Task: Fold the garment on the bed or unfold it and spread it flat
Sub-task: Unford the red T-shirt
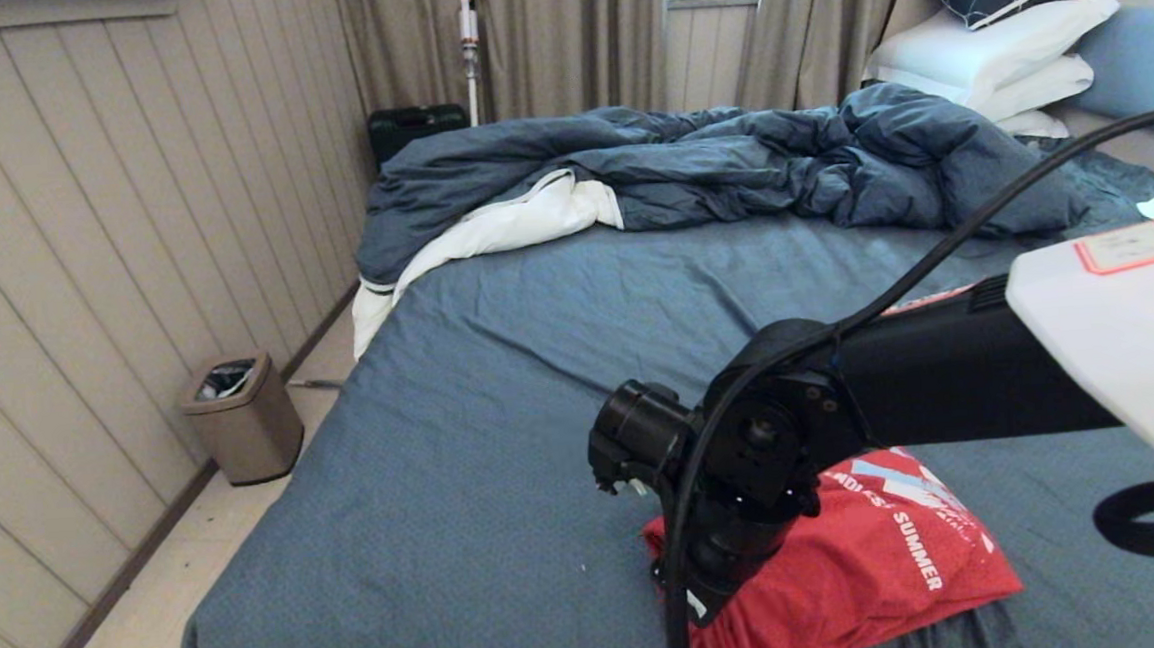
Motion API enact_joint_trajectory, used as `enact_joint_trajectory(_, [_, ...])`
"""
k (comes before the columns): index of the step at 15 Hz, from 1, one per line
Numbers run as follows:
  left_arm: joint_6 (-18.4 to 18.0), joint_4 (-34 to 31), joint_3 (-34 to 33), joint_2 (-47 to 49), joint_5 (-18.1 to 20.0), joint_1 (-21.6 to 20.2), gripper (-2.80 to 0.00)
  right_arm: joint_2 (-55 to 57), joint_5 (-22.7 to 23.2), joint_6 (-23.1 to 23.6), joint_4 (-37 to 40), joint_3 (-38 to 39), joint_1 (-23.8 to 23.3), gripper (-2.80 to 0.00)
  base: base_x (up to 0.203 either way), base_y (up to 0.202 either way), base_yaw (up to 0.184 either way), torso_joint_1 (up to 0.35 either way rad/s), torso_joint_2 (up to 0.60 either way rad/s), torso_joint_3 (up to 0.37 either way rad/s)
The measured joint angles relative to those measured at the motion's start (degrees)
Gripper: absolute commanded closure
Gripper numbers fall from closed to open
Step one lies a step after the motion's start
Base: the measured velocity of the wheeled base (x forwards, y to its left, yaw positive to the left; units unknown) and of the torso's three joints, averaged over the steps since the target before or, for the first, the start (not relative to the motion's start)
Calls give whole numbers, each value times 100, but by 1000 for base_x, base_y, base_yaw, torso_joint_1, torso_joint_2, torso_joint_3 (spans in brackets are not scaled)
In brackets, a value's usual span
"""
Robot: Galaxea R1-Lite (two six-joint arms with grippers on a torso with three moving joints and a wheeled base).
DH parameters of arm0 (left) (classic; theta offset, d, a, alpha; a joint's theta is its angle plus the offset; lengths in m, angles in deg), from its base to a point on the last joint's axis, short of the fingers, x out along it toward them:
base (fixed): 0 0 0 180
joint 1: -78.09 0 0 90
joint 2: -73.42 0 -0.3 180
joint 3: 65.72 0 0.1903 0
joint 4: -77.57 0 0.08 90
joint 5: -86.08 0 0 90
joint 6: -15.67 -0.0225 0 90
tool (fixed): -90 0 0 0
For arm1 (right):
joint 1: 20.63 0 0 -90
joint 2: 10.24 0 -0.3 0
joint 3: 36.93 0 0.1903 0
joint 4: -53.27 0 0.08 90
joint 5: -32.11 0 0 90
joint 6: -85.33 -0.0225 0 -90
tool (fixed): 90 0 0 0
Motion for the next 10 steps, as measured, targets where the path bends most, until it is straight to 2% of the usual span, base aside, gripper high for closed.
enact_joint_trajectory(7, [-16, -9, 0, 0, 18, 0, 0, -575, -33, -34, 47, 141, -65, 0, 0, 0, 0, 0, 0, 0])
enact_joint_trajectory(10, [-16, -9, 0, 0, 21, 0, 0, -1109, -43, -7, 55, 179, -437, 0, 0, 0, 0, 0, 0, 0])
